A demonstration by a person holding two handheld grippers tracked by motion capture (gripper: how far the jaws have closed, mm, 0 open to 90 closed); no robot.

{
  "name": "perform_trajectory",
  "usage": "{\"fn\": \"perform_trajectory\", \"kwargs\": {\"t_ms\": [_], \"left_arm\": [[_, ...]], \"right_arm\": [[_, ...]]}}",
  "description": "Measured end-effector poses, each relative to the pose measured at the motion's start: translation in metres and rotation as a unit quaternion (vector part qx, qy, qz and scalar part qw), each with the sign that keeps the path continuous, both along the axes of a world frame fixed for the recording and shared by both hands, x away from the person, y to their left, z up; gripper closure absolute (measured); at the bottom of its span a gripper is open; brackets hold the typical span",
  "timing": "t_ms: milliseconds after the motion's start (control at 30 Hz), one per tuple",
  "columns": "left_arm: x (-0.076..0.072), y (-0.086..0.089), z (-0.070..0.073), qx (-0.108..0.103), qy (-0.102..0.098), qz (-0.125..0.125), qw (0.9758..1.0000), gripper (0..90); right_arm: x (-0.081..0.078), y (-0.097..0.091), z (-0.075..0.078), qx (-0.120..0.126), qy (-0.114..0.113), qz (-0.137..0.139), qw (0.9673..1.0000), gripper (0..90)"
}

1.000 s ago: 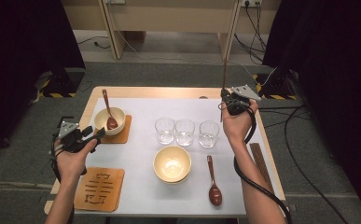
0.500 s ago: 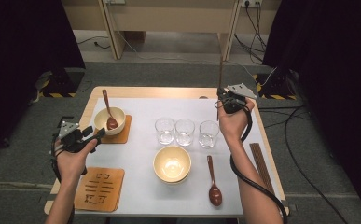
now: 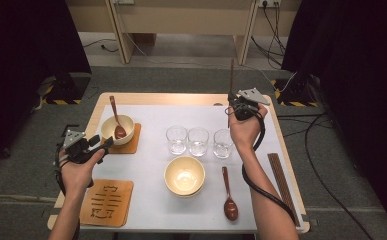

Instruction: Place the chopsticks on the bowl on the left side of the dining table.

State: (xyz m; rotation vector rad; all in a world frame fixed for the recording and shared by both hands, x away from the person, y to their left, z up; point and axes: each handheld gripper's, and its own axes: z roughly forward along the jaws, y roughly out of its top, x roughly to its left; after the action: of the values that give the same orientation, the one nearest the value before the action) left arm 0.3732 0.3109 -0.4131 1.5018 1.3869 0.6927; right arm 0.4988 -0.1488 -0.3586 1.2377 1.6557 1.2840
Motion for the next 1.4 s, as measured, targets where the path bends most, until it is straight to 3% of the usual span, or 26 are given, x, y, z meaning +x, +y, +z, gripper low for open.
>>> {"fn": "perform_trajectory", "kwargs": {"t_ms": [1000, 1400], "left_arm": [[0.001, -0.008, 0.003, 0.01, -0.008, -0.009, 0.9999, 43.4], [0.004, -0.017, 0.008, 0.015, -0.023, -0.021, 0.9994, 43.4]], "right_arm": [[0.005, 0.028, 0.0, 0.005, -0.006, 0.023, 0.9997, 85.6], [0.005, 0.042, 0.003, 0.005, -0.009, 0.035, 0.9993, 85.6]]}}
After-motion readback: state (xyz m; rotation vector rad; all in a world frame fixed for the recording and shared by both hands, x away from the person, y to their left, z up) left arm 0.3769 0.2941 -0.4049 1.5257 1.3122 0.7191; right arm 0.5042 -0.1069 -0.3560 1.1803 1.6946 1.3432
